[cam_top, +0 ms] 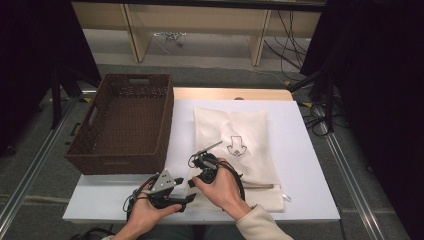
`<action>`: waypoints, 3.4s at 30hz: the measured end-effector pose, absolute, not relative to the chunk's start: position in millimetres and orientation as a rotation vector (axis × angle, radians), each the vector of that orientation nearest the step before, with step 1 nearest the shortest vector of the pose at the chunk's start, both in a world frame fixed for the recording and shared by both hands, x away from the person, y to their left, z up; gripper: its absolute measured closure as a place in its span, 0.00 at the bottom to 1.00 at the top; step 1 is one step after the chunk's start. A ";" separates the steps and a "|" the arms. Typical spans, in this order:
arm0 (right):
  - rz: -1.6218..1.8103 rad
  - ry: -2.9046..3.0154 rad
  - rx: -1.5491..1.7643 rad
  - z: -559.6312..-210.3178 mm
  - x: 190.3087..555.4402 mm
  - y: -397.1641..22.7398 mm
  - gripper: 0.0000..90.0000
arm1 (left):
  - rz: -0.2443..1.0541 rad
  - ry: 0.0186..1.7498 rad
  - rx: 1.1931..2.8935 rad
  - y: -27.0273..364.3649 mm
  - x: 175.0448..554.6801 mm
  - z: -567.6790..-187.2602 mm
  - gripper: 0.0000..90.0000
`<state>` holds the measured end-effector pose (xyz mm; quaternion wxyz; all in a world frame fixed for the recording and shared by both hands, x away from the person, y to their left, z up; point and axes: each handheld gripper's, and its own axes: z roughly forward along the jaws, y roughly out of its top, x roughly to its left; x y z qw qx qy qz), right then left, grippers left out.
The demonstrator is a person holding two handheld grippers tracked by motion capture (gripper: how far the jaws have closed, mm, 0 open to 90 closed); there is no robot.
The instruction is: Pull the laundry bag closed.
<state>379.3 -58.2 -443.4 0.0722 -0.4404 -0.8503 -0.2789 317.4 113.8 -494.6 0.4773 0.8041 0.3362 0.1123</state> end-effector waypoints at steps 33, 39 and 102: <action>-0.856 -2.613 -1.274 -426.6 372.7 -68.1 0.97 | -0.043 0.910 1.863 109.4 344.5 -501.1 0.77; -0.858 -2.624 -1.276 -422.3 372.0 -72.1 0.97 | -0.032 0.899 1.871 106.4 346.6 -499.3 0.88; -0.869 -2.550 -1.420 -430.6 373.7 -105.3 0.97 | 0.069 0.915 1.776 105.0 337.5 -482.4 0.95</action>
